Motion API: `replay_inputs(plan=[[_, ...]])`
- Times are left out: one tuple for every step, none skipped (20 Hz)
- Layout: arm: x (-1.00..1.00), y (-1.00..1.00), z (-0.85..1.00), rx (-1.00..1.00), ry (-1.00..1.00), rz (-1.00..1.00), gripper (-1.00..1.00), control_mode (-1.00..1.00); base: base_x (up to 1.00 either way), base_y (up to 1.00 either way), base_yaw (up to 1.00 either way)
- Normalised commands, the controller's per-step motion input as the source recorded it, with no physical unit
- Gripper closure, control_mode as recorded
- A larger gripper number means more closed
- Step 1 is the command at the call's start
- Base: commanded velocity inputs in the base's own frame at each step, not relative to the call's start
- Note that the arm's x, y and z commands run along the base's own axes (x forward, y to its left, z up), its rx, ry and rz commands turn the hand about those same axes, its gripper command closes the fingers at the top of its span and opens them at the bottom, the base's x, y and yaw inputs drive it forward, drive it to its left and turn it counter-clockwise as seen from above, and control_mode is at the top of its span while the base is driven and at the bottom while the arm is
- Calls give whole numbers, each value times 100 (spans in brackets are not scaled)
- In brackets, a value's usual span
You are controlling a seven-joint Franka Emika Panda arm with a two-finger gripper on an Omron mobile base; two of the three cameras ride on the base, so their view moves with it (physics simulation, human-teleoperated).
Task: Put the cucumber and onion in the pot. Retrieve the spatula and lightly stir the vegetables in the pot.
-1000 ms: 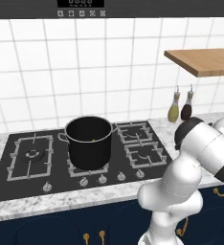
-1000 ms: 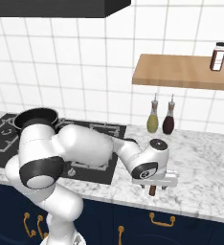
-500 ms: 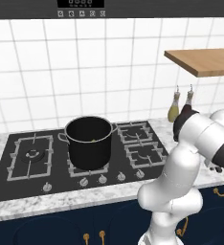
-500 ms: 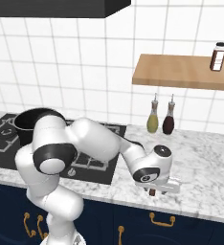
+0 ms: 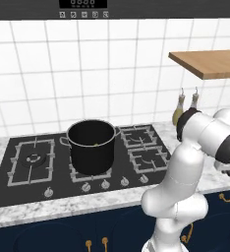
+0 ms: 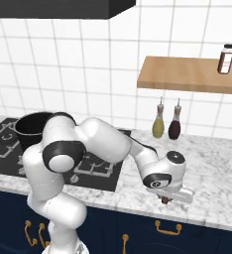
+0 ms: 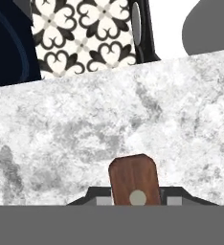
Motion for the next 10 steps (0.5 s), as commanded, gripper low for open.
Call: replay_inputs(plan=[[0,24,0,-12,0,-10,100,-100,0,0,0],[-19,22,40,-12,-5,-4,100,-100,0,0,0],[-44,16,72,-12,-10,0,100,-100,0,0,0],[-51,22,100,-15,-14,0,100,-100,0,0,0],[-52,43,100,-20,-15,5,100,-100,0,0,0],[-45,44,100,-21,-18,11,100,-100,0,0,0],[-42,46,100,-24,-17,13,100,-100,0,0,0],[-39,48,100,-26,-15,16,100,-100,0,0,0],[-37,51,100,-28,-14,17,100,-100,0,0,0],[-36,56,100,-30,-10,18,100,-100,0,0,0]])
